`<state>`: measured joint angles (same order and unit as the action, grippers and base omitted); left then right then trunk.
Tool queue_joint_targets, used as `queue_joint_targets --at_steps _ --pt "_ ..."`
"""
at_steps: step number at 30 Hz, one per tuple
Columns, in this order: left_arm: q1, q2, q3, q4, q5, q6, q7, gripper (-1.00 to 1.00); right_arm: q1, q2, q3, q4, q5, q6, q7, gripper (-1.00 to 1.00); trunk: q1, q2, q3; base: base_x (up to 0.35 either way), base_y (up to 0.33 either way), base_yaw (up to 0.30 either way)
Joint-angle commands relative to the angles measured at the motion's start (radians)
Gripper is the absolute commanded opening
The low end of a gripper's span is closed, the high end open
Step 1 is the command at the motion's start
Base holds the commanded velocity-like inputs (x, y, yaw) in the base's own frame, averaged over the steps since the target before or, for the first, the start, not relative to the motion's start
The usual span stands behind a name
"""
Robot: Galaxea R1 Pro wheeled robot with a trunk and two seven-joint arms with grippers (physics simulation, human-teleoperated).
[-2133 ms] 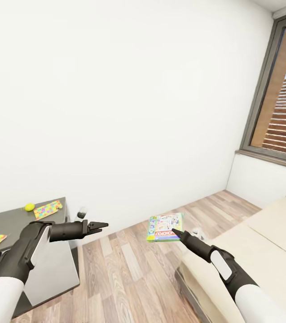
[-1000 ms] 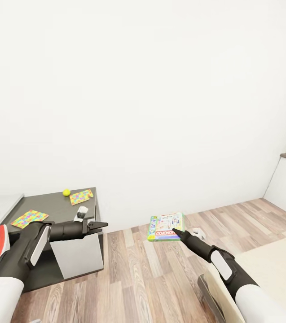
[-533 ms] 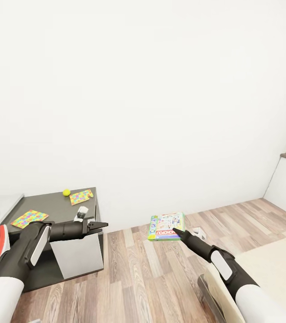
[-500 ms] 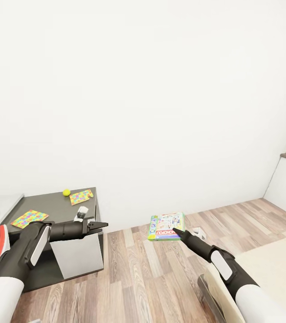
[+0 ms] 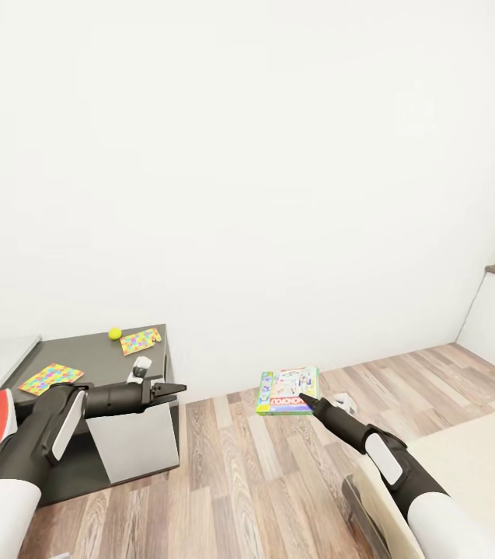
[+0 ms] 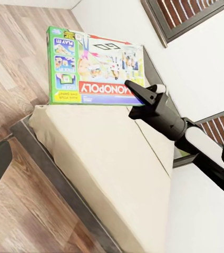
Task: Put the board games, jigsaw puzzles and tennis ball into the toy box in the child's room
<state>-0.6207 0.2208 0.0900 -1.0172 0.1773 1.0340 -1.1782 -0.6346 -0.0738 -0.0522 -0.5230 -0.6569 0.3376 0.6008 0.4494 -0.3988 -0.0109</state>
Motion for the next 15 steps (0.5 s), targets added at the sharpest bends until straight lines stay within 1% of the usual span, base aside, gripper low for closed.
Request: queue_joint_targets --at_steps 1,5,11,15 --pt "-0.001 0.0 0.001 0.0 0.0 0.005 -0.003 1.0 -0.001 0.0 -0.004 0.0 -0.007 0.008 0.002 -1.0 0.001 -0.001 -0.001 0.088 0.0 0.0" --pt "-0.001 0.0 0.001 0.0 -0.001 0.003 -0.003 1.0 -0.001 0.001 -0.003 0.0 -0.007 0.008 0.002 -1.0 0.001 -0.001 -0.001 0.189 0.0 0.0" --pt "-0.001 0.0 0.003 0.0 -0.002 0.002 -0.002 1.0 -0.001 0.002 -0.003 0.0 -0.007 0.008 0.001 -1.0 0.001 -0.001 -0.001 0.294 0.0 0.01" --pt "-0.001 0.0 -0.001 0.0 -0.002 0.001 -0.002 1.0 -0.001 0.003 -0.003 0.0 -0.007 0.008 0.0 -1.0 0.001 -0.001 -0.001 0.322 0.019 0.181"
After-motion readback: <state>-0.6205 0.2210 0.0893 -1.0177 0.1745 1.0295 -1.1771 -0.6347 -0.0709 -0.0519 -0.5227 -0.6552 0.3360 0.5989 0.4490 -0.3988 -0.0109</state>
